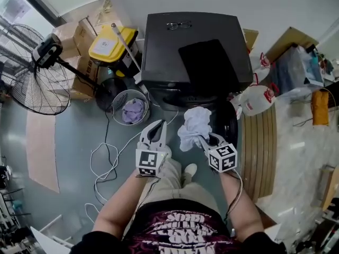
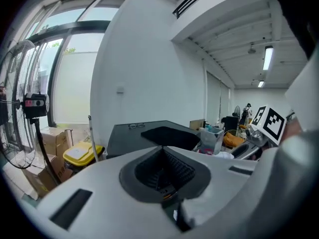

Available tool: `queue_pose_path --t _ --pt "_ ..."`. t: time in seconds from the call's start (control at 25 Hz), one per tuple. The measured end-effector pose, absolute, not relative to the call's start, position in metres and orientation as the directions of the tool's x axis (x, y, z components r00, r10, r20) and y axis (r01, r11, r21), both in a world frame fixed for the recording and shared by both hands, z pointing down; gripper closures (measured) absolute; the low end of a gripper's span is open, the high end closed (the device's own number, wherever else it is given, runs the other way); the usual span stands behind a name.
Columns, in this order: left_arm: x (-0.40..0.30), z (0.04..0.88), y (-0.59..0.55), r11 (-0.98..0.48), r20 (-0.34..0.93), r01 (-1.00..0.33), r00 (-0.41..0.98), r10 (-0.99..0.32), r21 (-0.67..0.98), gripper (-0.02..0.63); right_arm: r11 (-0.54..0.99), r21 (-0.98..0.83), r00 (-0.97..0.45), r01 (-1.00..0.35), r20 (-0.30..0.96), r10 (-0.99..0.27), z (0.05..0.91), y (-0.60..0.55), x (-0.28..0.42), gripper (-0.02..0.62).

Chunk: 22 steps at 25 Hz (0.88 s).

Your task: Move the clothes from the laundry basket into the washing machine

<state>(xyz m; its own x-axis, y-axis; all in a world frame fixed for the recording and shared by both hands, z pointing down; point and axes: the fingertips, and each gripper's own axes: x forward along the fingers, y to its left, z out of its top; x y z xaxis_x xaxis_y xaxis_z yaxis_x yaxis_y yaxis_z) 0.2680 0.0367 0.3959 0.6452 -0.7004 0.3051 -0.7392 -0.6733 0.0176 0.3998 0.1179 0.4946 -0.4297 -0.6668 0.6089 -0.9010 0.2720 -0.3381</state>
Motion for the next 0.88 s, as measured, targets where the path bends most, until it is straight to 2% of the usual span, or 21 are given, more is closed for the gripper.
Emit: queue_pose_path --t 0.2,0.44,0.88 --pt "0.277 0.430 0.011 -0.700 0.337 -0.714 0.667 -0.665 0.030 0.601 0.194 -0.349 -0.380 -0.917 0.617 -0.689 0.535 0.096 0.409 0.526" --pt "0.289 0.456 -0.026 -0.725 0.317 -0.688 0.693 -0.648 0.022 0.601 0.095 -0.373 -0.327 -0.923 0.629 -0.706 0.593 0.056 0.422 0.526" --pt "0.281 0.511 -0.072 -0.743 0.337 -0.667 0.712 -0.616 0.050 0.601 -0.026 -0.385 -0.250 -0.922 0.646 -0.721 0.685 0.000 0.435 0.526"
